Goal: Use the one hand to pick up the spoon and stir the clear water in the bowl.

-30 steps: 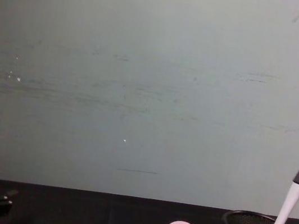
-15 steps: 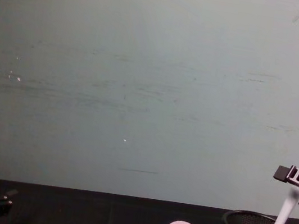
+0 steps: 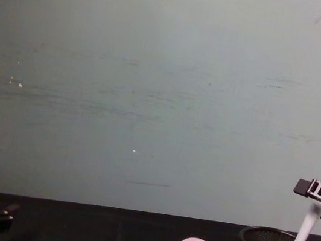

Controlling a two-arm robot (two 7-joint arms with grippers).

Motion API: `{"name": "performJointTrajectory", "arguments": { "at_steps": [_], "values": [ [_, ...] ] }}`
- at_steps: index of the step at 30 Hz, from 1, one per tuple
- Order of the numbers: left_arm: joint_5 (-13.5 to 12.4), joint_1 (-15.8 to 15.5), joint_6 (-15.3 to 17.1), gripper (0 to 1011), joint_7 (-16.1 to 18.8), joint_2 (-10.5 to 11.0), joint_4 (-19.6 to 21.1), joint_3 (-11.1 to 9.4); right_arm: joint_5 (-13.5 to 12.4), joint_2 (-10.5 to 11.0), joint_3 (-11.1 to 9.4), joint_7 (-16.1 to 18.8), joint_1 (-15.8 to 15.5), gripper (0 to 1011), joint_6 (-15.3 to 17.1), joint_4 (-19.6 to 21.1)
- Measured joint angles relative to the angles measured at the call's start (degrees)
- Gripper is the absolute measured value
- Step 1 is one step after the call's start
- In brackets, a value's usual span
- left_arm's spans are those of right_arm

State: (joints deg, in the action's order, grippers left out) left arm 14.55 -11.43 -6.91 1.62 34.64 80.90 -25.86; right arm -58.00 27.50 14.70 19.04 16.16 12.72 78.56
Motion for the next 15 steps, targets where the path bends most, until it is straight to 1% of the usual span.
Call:
{"name": "performJointTrajectory", "arguments": {
  "at_steps": [3,4,7,8,10,11,12,13,15],
  "values": [
    [0.00,0.00,0.00,1005,0.00,0.00,0.00,0.00,-0.01,-0.02,-0.04,-0.01,0.00,915,0.03,0.01],
    [0.00,0.00,0.00,1005,0.00,0.00,0.00,0.00,-0.01,-0.02,-0.06,-0.02,-0.01,867,0.04,0.02],
    [0.00,0.00,0.00,1005,0.00,0.00,0.00,0.00,-0.02,-0.04,-0.08,-0.02,-0.02,814,0.06,0.02],
    [0.00,0.00,0.00,1005,0.00,0.00,0.00,0.00,-0.03,-0.04,-0.09,-0.03,-0.03,762,0.07,0.02],
    [0.00,0.00,0.00,1005,0.00,0.00,0.00,0.00,-0.03,-0.06,-0.10,-0.04,-0.04,707,0.08,0.02],
    [0.00,0.00,0.00,1005,0.00,0.00,0.00,0.00,-0.03,-0.06,-0.11,-0.04,-0.04,707,0.08,0.02],
    [0.00,0.00,0.00,1005,0.00,0.00,0.00,0.00,-0.04,-0.06,-0.11,-0.04,-0.04,650,0.09,0.02],
    [0.00,0.00,0.00,1005,0.00,0.00,0.00,0.00,-0.04,-0.06,-0.11,-0.04,-0.05,627,0.09,0.02],
    [0.00,0.00,0.00,1005,0.00,0.00,0.00,0.00,-0.04,-0.07,-0.12,-0.05,-0.06,548,0.11,0.02]
  ]
}}
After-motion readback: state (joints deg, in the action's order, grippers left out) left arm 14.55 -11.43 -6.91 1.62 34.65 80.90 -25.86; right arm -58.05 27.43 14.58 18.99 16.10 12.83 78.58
